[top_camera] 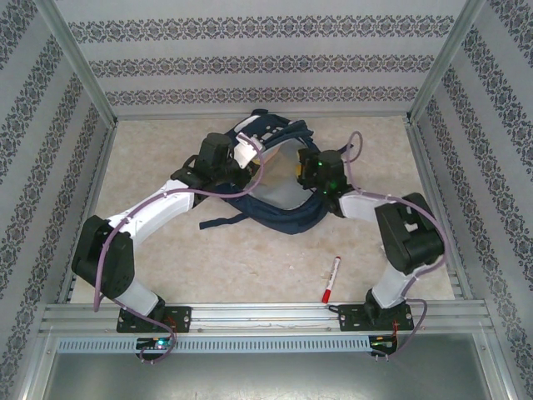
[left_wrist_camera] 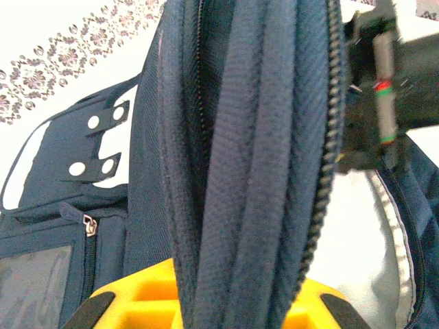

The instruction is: Pack books, pencil case, and school supplies into a backpack

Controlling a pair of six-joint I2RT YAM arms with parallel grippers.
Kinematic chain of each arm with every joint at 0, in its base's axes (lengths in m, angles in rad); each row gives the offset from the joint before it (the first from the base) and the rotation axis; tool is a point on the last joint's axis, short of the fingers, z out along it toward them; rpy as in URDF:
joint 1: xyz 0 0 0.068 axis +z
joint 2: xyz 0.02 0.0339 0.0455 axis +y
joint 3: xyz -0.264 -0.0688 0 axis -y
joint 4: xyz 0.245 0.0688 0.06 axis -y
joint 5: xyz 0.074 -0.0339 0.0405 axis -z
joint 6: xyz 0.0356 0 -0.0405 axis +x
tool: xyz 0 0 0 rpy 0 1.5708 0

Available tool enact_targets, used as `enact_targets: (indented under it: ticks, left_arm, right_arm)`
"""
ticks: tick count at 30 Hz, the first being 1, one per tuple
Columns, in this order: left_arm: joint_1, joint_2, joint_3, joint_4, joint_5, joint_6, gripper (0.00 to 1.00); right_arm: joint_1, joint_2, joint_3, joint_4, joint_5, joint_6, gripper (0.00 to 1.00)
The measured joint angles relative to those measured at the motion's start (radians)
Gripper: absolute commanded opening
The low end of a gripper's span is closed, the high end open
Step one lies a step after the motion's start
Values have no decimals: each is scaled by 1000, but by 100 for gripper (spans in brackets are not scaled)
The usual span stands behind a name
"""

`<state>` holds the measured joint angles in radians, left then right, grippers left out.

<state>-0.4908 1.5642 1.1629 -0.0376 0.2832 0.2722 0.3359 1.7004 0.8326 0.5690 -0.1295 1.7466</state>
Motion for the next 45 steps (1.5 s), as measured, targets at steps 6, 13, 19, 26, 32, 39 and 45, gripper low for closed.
enact_targets:
  ticks: [6,13,19,26,32,39,45]
  left_arm:
    - [0,0,-66,5,13,85,24]
    - [-1,-2,-84,-35,77,107,53]
    - [-6,-122,-84,-194,116,79,74]
    - [105,-348,-64,-407,39,36,100]
    - [442,-201,79,-589,-164,-233,100]
    - [716,162,145,-741,-218,-534,100]
    - [729,212,48,-731,-215,-665,100]
  right_arm:
    - [-137,-219,-103,-209,-126,-191,51]
    - [-296,-509,-198,-539,-151,-444,51]
    - [-303,-553,-47,-860,-147,-759,51]
    - [-111,-518,207,-1065,-64,-1098,52]
    - [128,-360,361,-1127,-2,-1266,53]
    - [341,-194,456,-1139,9,-1362,53]
    - [440,-130,472,-1133,0,-1385,53]
